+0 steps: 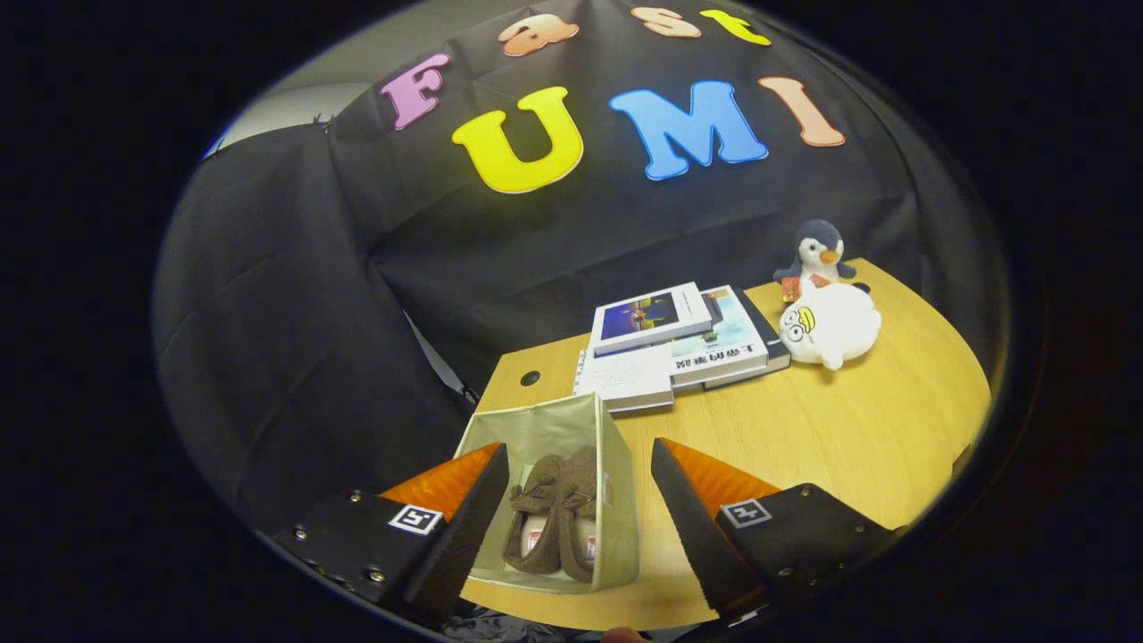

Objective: Open the storage box then place both shoes into the box .Put the left shoe in first, then the right shoe, with the right side of both shoes facing outward in a uniform manner.

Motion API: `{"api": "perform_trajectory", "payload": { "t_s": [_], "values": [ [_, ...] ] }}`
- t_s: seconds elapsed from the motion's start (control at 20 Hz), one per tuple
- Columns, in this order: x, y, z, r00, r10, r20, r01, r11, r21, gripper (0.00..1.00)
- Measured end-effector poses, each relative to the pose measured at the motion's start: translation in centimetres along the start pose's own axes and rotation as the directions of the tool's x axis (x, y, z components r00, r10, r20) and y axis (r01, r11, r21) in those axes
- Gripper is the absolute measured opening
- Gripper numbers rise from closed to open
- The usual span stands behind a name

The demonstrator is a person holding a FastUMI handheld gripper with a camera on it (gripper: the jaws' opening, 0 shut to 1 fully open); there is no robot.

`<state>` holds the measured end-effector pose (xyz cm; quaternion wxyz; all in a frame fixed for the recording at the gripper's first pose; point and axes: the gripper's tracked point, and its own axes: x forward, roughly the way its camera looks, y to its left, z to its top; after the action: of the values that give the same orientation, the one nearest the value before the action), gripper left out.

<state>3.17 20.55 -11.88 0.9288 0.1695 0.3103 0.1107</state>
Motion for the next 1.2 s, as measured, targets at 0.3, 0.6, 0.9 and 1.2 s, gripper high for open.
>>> {"api": "perform_trajectory", "payload": {
  "t_s": [0.3,0.6,0.9,1.2],
  "values": [
    [-4.9,-6.0,5.1,0.991,-0.03,0.132,0.047,0.991,-0.125,0.98],
    [-9.7,-12.6,8.4,0.949,-0.132,0.286,0.193,0.961,-0.198,0.98],
    [-15.3,-16.7,10.1,0.867,-0.191,0.46,0.312,0.928,-0.203,0.98],
    [-17.4,-19.3,9.8,0.848,-0.225,0.48,0.349,0.918,-0.187,0.97]
  ]
}}
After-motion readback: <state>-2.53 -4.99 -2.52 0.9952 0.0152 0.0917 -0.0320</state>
